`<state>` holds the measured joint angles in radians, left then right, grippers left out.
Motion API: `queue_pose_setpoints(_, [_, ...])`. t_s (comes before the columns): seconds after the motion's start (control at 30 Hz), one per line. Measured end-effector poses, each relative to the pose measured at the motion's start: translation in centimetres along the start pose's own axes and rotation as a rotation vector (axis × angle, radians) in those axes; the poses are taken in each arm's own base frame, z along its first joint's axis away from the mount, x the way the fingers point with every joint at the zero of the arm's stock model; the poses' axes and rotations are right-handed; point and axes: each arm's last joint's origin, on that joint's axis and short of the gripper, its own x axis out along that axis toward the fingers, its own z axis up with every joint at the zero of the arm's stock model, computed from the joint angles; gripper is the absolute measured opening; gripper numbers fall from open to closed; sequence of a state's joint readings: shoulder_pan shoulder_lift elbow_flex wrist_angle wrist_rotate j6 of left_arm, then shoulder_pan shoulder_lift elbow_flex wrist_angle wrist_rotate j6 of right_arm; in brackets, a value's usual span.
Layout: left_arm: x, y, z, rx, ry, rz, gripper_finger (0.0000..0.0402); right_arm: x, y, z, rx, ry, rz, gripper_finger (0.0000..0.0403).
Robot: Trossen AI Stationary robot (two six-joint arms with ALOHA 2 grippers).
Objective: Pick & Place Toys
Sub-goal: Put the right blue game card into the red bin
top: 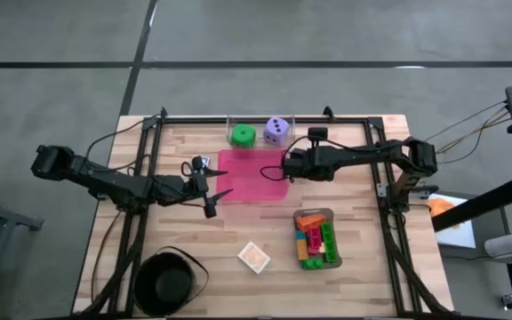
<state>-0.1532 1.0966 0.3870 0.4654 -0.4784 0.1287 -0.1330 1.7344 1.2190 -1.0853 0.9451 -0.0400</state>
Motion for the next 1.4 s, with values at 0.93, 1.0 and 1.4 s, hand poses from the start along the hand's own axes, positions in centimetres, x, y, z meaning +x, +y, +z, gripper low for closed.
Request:
queue_pose_setpoints(0.93, [0.0, 0.0, -0.2, 0.006, 0.019, -0.003, 0.027, 7.5, -3.4, -0.7, -0.148, -0.145, 0.671, 0.0397])
queue_pose_setpoints(1.0, [0.0, 0.0, -0.2, 0.006, 0.019, -0.003, 0.027, 7.9, -3.3, -0.8, -0.177, -0.179, 0.69, 0.0397])
queue_pose_setpoints(1.4, [0.0, 0.0, -0.2, 0.011, 0.02, -0.002, 0.027, 11.2, -1.5, -0.3, -0.257, -0.191, 0.744, 0.0397])
